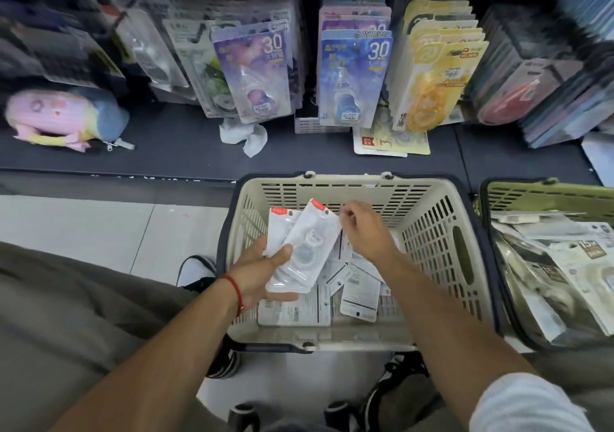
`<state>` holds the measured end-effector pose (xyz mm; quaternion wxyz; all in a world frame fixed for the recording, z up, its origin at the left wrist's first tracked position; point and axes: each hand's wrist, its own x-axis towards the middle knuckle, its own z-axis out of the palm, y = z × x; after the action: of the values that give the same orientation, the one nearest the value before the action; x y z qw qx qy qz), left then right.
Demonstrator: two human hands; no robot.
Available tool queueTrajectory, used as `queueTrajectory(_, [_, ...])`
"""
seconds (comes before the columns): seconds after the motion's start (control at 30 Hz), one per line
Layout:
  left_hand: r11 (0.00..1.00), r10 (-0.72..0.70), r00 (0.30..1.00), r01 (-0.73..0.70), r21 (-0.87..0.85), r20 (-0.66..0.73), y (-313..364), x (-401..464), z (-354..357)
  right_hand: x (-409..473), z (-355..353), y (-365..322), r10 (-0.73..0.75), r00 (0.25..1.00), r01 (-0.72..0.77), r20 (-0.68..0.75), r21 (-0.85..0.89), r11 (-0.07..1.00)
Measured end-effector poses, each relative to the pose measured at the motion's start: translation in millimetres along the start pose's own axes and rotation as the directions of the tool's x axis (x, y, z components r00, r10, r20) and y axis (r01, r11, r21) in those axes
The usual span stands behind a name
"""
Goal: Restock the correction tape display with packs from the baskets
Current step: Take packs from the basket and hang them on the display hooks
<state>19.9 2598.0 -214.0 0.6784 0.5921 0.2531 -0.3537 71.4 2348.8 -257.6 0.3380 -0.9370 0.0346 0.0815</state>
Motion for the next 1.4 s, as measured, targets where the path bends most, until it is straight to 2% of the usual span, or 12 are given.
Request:
queueTrajectory(0.1, [0.999,0.002,0.996,0.0,0.033,-0.087,-8.0,-3.4,-3.2,-4.2,23.7,20.3,-0.019,0.962,0.065,0.271,-0.161,0.985])
queueTrajectory(0.2, [1.0,-0.01,0.99,0.013,0.02,-0.144,-15.0,-6.6,-5.3,-5.1,38.1,24.4,-0.032,0.982,0.044,0.187,-0.06,0.997])
queueTrajectory(0.37, [0.994,0.103,0.977,-0.092,0.066,-0.187,-13.5,-14.7,1.4,-11.2,36.4,45.8,0.022,0.89,0.151,0.456,-0.339,0.929])
queueTrajectory(0.47, [0.977,0.203,0.948,-0.179,0.117,-0.245,-8.4,-20.6,4.7,-19.9,37.6,47.1,-0.046,0.921,0.199,0.388,-0.366,0.909])
queueTrajectory(0.63, [0.9,0.422,0.86,-0.359,0.248,-0.285,1.4,-26.4,9.3,-15.7,-5.0,31.2,-0.013,0.987,0.01,0.161,0.017,1.0])
queueTrajectory(0.73, [0.87,0.488,0.82,-0.431,0.238,-0.3,5.8,-27.2,15.7,-15.7,-56.1,23.1,0.129,0.988,-0.147,0.088,0.253,0.956])
queueTrajectory(0.87, [0.89,0.449,0.859,-0.408,0.202,-0.247,6.0,-25.7,24.8,-19.1,-99.5,13.7,0.077,0.983,-0.152,0.164,0.513,0.845])
queueTrajectory(0.97, [0.945,0.326,0.934,-0.318,0.081,-0.148,2.5,-26.2,29.8,-25.0,-85.2,-5.7,0.077,0.965,-0.208,0.252,0.551,0.808])
queueTrajectory(1.07, [0.978,0.187,0.982,-0.189,-0.092,-0.028,-1.4,-28.3,27.3,-28.4,-54.0,-21.5,0.138,0.985,-0.175,0.107,0.575,0.8])
queueTrajectory(1.17, [0.976,0.114,0.992,-0.104,-0.19,0.045,-4.4,-28.5,20.2,-28.8,-33.9,-34.9,0.175,0.982,-0.177,0.073,0.681,0.711])
queueTrajectory(1.3, [0.981,0.132,0.984,-0.112,-0.156,0.119,-4.0,-27.7,17.3,-19.4,-17.3,-54.6,0.15,0.989,-0.1,-0.009,0.705,0.702])
queueTrajectory(1.4, [0.99,0.125,0.991,-0.122,-0.065,0.043,-8.3,-24.1,16.5,-11.0,-3.3,-60.9,0.075,0.997,-0.079,0.036,0.699,0.711])
